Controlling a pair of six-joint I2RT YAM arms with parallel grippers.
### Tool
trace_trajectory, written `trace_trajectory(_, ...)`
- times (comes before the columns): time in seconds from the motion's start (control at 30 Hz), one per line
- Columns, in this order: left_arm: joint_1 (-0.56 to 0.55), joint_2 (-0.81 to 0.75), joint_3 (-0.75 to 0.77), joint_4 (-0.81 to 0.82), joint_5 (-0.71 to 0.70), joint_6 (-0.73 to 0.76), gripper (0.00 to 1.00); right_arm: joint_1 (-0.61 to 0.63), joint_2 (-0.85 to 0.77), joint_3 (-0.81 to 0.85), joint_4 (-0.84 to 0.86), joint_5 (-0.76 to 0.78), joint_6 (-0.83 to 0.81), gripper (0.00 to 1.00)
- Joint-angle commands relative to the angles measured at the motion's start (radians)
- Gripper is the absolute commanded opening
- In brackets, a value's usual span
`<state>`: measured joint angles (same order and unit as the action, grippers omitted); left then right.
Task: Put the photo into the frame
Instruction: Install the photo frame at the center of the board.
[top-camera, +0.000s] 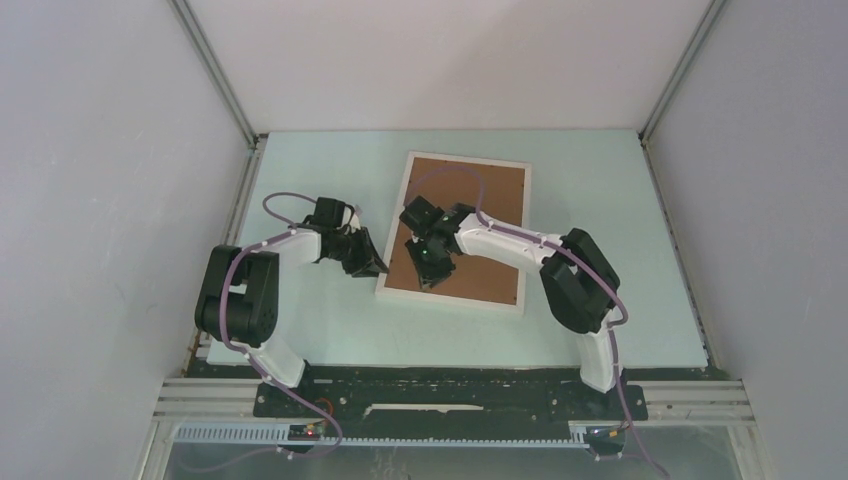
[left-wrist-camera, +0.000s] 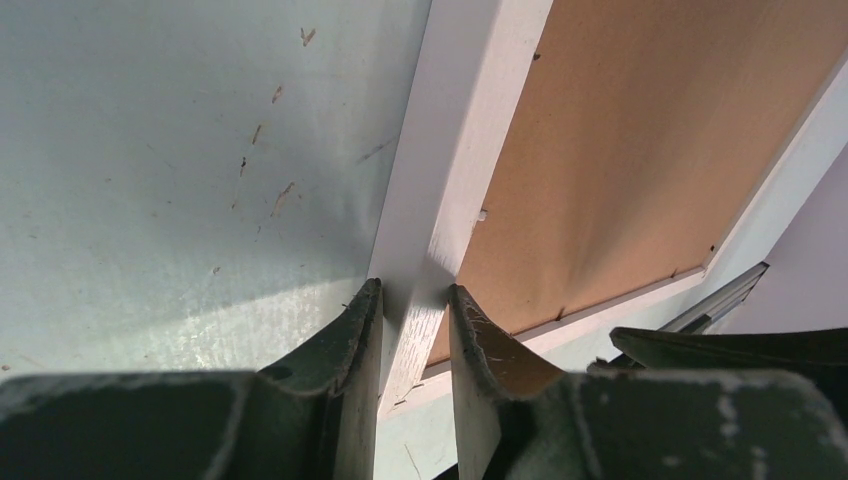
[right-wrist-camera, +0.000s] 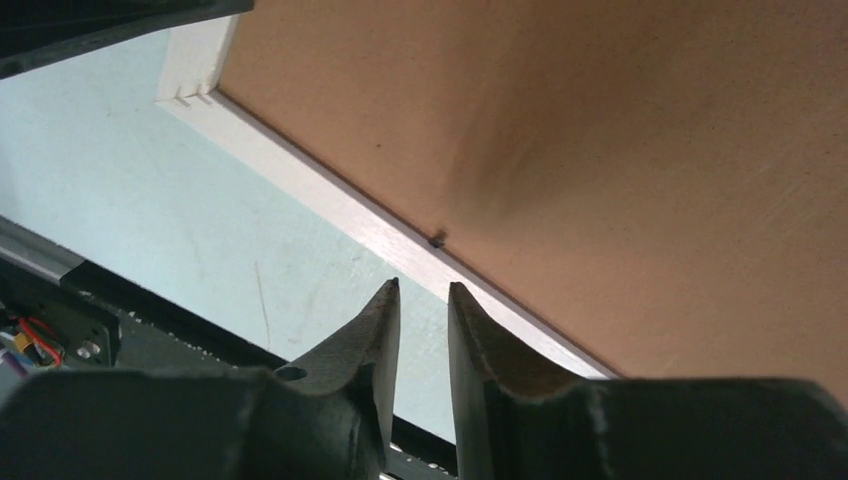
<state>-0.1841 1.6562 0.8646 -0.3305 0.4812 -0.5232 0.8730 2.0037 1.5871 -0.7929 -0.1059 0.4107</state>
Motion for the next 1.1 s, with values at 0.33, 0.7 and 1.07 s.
trace_trajectory(0.33, -0.015, -0.01, -0.033, -0.004, 0.035, -0.009, 0.14, -0.002, 0.053, 0.027, 0.008, 0.069, 0.032, 0.23)
trace_trajectory(0.7, -0.015, -0.007, -0.036, 0.001, 0.034, -0.013, 0.13, -0.003, 0.075, 0.036, 0.012, 0.064, 0.029, 0.22)
trace_trajectory(1.07, -0.014, -0.008, -0.039, 0.003, 0.037, -0.014, 0.13, -0.01, 0.115, 0.061, -0.017, 0.076, 0.038, 0.2)
